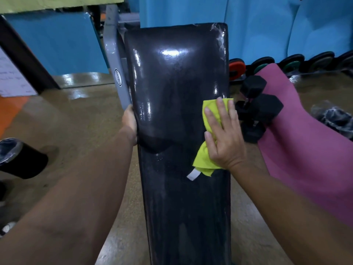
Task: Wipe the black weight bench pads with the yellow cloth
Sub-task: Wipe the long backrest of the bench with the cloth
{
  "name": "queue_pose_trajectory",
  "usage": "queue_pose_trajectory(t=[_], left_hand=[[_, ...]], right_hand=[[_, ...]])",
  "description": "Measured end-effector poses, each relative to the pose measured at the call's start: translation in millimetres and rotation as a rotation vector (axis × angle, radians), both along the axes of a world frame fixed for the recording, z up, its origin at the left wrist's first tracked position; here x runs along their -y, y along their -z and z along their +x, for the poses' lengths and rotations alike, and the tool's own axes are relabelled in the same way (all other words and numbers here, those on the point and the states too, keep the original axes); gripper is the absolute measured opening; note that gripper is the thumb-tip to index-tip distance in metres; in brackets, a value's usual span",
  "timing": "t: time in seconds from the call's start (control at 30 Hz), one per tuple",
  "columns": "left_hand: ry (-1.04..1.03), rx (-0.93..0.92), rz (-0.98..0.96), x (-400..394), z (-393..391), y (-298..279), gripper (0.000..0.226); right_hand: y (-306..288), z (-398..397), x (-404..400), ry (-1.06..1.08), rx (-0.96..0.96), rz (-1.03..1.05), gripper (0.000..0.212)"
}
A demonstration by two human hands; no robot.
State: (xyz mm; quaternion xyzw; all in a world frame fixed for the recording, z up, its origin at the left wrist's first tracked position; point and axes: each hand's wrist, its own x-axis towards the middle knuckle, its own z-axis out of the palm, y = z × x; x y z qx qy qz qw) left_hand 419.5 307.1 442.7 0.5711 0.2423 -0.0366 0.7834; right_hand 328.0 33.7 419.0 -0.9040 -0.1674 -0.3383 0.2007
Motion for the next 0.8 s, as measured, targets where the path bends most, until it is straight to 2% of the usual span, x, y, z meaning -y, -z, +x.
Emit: queue_pose_trajectory(t=[0.13,0.2,0.33,0.5,0.63,0.8], left_hand=[[0.053,-0.013,-0.026,1.9,-4.4,-2.4,0.039],[0.064,-0.038,-0.023,1.3,-8.0,-6.6,0.04],[0.138,-0.11,-0.026,-3.4,-24.6,6.1,0.045],[0.154,-0.136,-0.04,-0.9,-49.5,22.1,0.044],[0.121,-0.11,-0.057,0.0,-48.0,24.4,0.043],[0.099,-0.107,-0.057,4.6,-49.9,21.4,0.048]], right_hand=[[-20.0,15.2,-9.6,0.138,-0.08,0.221,0.063],[-25.1,14.9,-30.8,0.187,-0.049,0.141,0.064],[-15.1,0.1,-49.0,0.127,0.017,-0.051,0.061],[-14.5,3.5,-40.3,0.178,0.017,-0.031,0.06],[-19.8,4.8,-72.6,0.285,-0.015,0.048,0.063],[-15.4,-2.2,-88.8,0.085,0.017,-0.131,0.062]])
